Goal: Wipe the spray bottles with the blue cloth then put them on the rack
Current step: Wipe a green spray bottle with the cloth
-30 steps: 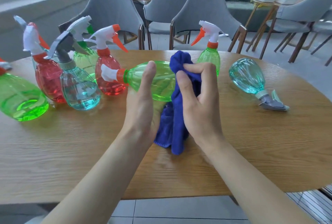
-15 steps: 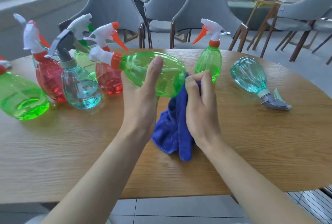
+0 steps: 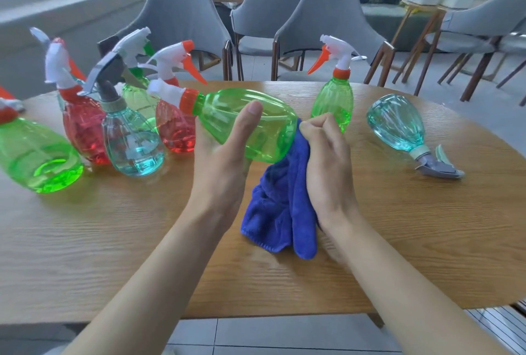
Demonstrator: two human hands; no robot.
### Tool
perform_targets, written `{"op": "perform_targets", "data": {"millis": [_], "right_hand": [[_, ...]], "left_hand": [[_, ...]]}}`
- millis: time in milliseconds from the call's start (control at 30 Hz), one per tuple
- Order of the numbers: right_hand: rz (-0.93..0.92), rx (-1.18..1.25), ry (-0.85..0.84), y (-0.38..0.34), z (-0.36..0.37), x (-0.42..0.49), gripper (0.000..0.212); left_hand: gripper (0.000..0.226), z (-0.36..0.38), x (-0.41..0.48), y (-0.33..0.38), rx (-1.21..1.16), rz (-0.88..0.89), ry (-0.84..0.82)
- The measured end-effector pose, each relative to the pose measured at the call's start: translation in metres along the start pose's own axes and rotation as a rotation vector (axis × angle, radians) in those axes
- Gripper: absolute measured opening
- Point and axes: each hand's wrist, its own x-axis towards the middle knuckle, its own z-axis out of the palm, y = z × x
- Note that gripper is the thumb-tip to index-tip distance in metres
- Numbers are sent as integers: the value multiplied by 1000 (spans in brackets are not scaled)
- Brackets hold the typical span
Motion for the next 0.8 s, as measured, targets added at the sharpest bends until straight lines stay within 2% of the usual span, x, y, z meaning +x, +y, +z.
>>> {"op": "perform_targets", "data": {"millis": [100,200,400,500,600,700,800], "right_hand": [[46,32,68,-3,-1,4,25],[176,151,112,0,1,5,20],[281,192,-53,14,8,-7,18],[229,137,-89,8,3,-1,17],[130,-19,61,8,-6,13,20],[89,18,159,6,-13,23,16],[-27,-10,124,2,-16,27,9]], "left_hand": [[65,3,-3,2,-32,-33,-40],[61,6,-6,2,-4,-26,-74],[74,1,-2,5,105,27,45],[76,-3,2,9,140,9,91],[66,-4,4,12,245,-22,104],[61,-2,0,15,370,-70,20],[59,-1,-5,19,499,-102,-102]]}}
